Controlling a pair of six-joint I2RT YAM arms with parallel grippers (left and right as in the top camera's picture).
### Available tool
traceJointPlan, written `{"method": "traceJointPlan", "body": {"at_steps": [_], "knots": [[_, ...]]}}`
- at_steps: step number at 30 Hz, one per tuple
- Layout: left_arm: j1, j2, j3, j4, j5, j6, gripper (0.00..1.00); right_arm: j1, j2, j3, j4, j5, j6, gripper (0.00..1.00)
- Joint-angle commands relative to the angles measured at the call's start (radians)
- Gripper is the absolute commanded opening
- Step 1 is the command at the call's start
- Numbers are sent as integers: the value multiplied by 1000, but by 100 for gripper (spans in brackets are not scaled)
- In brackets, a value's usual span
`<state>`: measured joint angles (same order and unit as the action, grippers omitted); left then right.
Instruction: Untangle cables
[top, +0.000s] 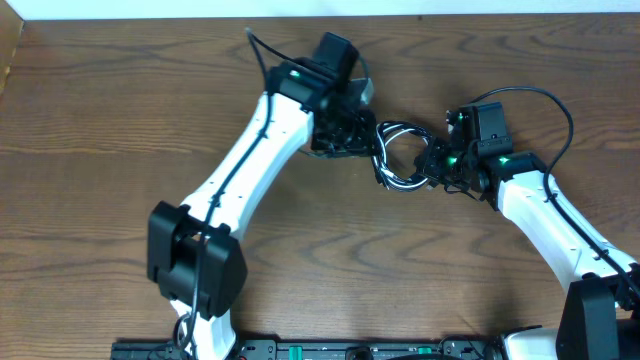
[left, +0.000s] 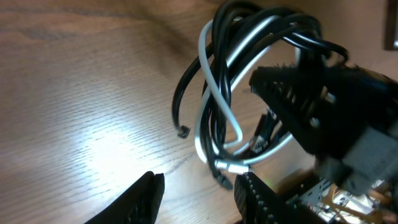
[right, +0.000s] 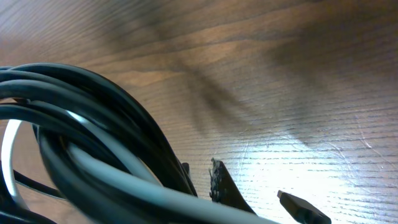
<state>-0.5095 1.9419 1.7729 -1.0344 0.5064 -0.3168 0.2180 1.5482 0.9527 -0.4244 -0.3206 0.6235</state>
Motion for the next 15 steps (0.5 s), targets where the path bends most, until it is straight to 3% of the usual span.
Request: {"method": "traceJointPlan", "body": {"at_steps": [1, 15], "knots": [[-3, 45, -2, 23, -51, -98, 42, -3, -17, 3, -3, 1, -11, 1], [-10, 93, -2, 116, -53, -124, 41, -3, -17, 3, -3, 1, -12, 1]]}}
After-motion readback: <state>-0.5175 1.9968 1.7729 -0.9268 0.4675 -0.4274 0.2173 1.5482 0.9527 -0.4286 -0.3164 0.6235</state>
